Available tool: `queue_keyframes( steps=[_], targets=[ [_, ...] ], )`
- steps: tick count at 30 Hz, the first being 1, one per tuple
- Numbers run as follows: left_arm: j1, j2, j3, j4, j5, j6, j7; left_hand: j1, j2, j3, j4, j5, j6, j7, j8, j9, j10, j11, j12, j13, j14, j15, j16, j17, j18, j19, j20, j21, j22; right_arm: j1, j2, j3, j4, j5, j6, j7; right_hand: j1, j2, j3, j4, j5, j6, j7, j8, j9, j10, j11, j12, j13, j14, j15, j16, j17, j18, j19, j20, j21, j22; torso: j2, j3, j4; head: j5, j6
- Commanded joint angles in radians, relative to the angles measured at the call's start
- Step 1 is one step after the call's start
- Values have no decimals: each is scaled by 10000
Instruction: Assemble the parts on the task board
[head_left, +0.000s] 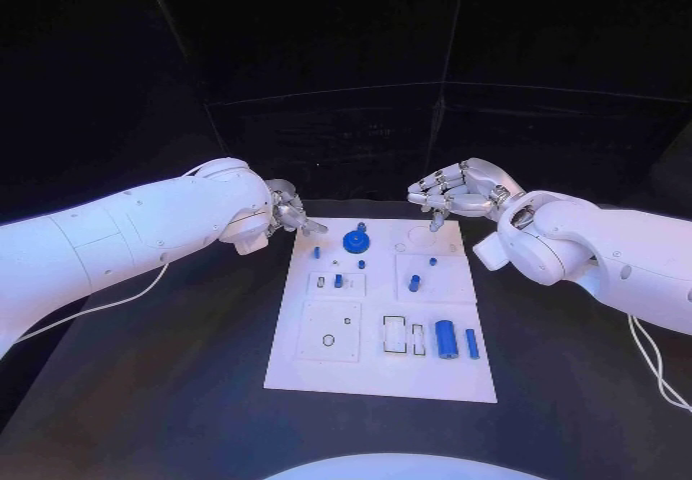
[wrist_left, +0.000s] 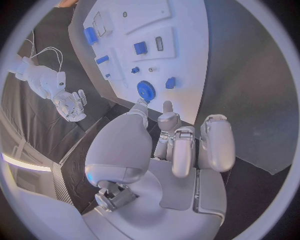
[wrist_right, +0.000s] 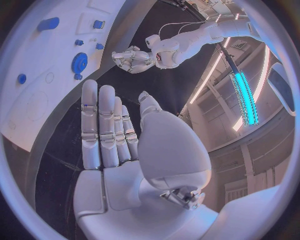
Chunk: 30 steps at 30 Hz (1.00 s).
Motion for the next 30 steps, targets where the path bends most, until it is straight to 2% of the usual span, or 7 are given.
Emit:
queue_keyframes(
  steps=[1, 5, 10, 19, 30],
  targets=[
    [18, 207, -4, -411, -144, 856, 85, 125, 46, -63, 9, -13, -39, -21, -60, -22, 15, 25, 95, 103, 1045, 60, 31, 2634, 184, 45, 77, 23, 75, 17, 6, 5, 67, -8, -32, 46, 92, -4, -76, -14, 76, -73, 5, 71, 10, -90, -14, 53, -14, 23, 68, -46, 15, 124, 50, -1, -65, -16, 30, -10, -23, 5, 10],
    [-12, 466, -11, -851, -198, 1296, 71, 199, 156, -134, 9, -5, 102, -48, 2, -39, 106, 11, 260, 265, 1045, 59, 31, 2634, 164, 95, 94, 98, 182, 17, 10, 5, 91, -22, -23, 47, 118, 15, -92, -7, 132, -80, 5, 84, 10, -96, -15, 70, -27, 27, 67, -49, 23, 124, 63, -2, -77, -22, 81, -21, -48, 42, 14],
    [-38, 728, -14, -1210, -222, 1491, 67, 162, 244, -262, 32, -10, 249, -91, 72, -54, 184, -23, 386, 378, 1045, 37, 31, 2634, 148, 141, 86, 161, 272, 18, 27, 5, 86, -36, -29, 52, 146, 30, -102, -7, 175, -86, 4, 94, 9, -99, -17, 83, -37, 33, 64, -50, 29, 125, 75, -4, -85, -26, 138, -37, -67, 97, 18],
    [-56, 1039, -15, -1617, -231, 1609, 54, 100, 306, -368, 35, -11, 334, -122, 117, -63, 244, -51, 473, 459, 1045, 16, 31, 2634, 131, 181, 71, 220, 354, 18, 69, 6, 69, -41, -22, 60, 159, 34, -108, -7, 195, -89, 3, 98, 9, -104, -17, 87, -43, 33, 64, -52, 31, 124, 79, -4, -90, -28, 131, -39, -80, 92, -22],
    [-128, 1217, -19, -1895, -235, 1768, 27, 151, 357, -413, 6, -8, 400, -153, 160, -64, 273, -74, 513, 491, 1045, -2, 31, 2634, 124, 198, 57, 242, 386, 18, 87, 6, 61, -42, -13, 69, 159, 34, -108, -7, 195, -89, 3, 98, 9, -104, -17, 87, -43, 33, 64, -52, 31, 124, 79, -4, -90, -28, 132, -34, -80, 68, -48]
  ],
)
